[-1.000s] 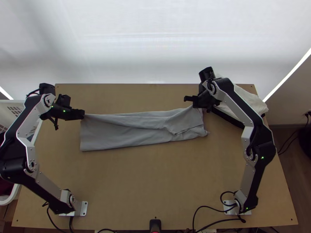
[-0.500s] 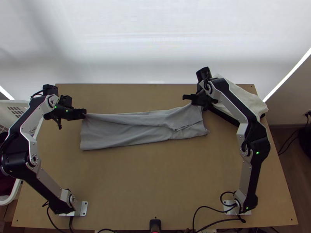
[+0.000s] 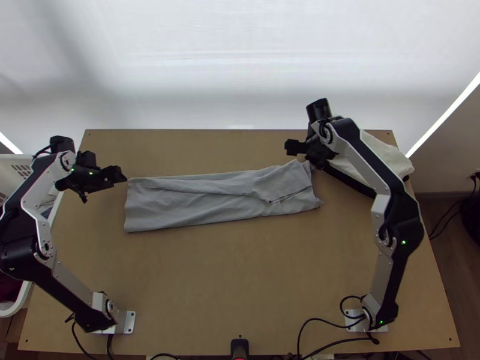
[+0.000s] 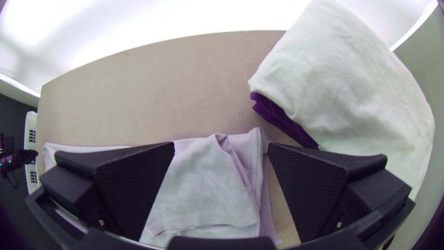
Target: Fold the t-shirt
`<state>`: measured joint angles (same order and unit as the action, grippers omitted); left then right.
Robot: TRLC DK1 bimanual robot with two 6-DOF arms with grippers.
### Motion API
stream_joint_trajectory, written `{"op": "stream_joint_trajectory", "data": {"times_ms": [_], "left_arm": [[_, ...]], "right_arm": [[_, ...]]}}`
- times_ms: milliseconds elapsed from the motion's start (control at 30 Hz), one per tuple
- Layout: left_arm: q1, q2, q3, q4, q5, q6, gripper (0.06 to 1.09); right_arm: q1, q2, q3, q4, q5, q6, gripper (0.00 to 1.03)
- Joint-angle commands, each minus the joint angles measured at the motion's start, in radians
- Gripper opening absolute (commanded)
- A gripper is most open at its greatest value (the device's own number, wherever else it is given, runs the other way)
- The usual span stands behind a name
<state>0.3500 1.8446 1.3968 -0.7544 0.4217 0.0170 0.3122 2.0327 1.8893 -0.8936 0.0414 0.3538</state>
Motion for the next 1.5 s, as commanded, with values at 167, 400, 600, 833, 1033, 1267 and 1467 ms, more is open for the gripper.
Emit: {"op": "stream_joint_trajectory", "data": {"times_ms": [167, 400, 600, 833, 1033, 1267, 1467], "left_arm": [[0.106, -0.002, 0.037, -0.171, 0.163, 0.041, 1.04], [0.152, -0.019, -0.045, -0.125, 0.170, 0.112, 1.04], [0.150, -0.044, -0.108, -0.056, 0.189, 0.164, 1.04], [0.135, -0.015, -0.176, -0.011, 0.207, 0.189, 1.04], [0.098, 0.001, -0.223, 0.029, 0.226, 0.186, 1.04], [0.024, 0.015, -0.272, 0.087, 0.229, 0.150, 1.04], [-0.092, 0.016, -0.312, 0.162, 0.227, 0.060, 1.04]], "right_arm": [[0.004, -0.289, -0.079, 0.012, 0.009, -0.004, 0.98], [-0.038, -0.436, -0.125, 0.012, -0.201, 0.108, 0.98], [-0.102, -0.513, -0.099, 0.012, -0.367, 0.215, 0.98], [-0.140, -0.545, -0.096, 0.010, -0.423, 0.266, 0.98], [-0.142, -0.554, -0.093, 0.007, -0.426, 0.278, 0.98], [-0.142, -0.548, -0.056, 0.005, -0.426, 0.290, 0.98], [-0.143, -0.534, -0.022, 0.001, -0.425, 0.298, 0.98]]}}
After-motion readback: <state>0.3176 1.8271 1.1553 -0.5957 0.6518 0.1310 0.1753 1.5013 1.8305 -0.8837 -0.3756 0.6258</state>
